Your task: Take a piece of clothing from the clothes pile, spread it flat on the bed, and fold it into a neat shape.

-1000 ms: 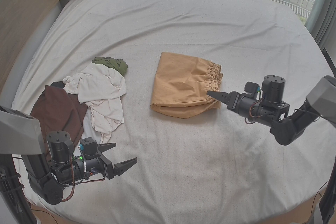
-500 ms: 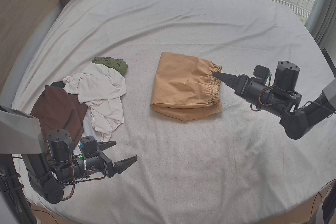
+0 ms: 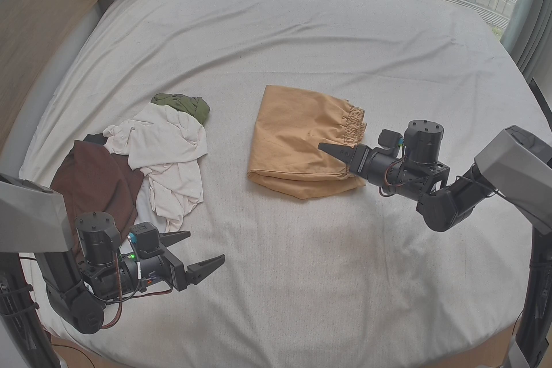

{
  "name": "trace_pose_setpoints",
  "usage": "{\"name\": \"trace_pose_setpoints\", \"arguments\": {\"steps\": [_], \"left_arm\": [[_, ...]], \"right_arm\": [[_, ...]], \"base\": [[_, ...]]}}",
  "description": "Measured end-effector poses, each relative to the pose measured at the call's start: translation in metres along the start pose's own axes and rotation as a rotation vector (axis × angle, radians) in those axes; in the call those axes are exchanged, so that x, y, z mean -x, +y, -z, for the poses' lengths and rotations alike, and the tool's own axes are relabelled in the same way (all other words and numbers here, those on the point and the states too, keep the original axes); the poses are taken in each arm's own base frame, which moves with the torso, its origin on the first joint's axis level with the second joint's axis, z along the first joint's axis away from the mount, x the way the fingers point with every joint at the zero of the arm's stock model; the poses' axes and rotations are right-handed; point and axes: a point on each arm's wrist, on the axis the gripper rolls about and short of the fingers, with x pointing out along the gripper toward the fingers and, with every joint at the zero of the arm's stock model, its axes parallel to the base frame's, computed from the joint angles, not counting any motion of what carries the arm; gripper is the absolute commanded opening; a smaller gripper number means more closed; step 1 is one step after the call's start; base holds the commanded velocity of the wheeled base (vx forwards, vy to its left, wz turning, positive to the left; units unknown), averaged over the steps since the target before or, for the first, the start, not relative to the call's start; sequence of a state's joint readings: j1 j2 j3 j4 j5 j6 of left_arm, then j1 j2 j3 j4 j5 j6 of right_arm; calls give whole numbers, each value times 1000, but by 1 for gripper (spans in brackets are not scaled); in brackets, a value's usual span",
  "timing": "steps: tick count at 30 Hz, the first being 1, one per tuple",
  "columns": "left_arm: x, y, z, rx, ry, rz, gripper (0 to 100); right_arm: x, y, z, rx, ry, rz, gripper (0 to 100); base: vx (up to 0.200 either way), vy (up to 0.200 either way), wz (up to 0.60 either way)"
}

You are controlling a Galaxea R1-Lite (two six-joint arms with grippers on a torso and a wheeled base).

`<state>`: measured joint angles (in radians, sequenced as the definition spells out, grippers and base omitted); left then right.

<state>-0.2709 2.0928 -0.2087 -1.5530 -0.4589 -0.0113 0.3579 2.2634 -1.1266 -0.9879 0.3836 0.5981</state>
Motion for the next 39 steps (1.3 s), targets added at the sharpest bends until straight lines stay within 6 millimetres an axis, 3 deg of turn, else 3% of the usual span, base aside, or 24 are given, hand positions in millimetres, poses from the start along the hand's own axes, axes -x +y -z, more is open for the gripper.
{"name": "trace_pose_setpoints", "arguments": {"steps": [8, 14, 20, 25, 28, 29, 32, 39], "left_arm": [[-1, -8, -11, 98, -40, 31, 100], [12, -21, -36, 128, -134, 62, 100], [39, -35, -60, 111, -235, 78, 100], [70, -47, -67, 104, -276, 68, 100], [84, -51, -65, 102, -278, 49, 100], [93, -52, -62, 101, -267, 25, 100], [102, -52, -59, 100, -253, -11, 100], [127, -54, -47, 123, -190, -143, 100]], "right_arm": [[8, 1, 18, -5, 21, 14, 100], [40, 34, 3, 20, -9, -19, 100], [98, 78, -19, 82, -53, -54, 100], [163, 109, -27, 150, -77, -51, 100], [193, 118, -27, 189, -91, -39, 100], [214, 122, -26, 215, -102, -26, 100], [238, 126, -24, 237, -114, -2, 100], [314, 136, -6, 296, -189, 89, 100]], "base": [[0, 0, 0], [0, 0, 0], [0, 0, 0], [0, 0, 0], [0, 0, 0], [0, 0, 0], [0, 0, 0], [0, 0, 0]]}}
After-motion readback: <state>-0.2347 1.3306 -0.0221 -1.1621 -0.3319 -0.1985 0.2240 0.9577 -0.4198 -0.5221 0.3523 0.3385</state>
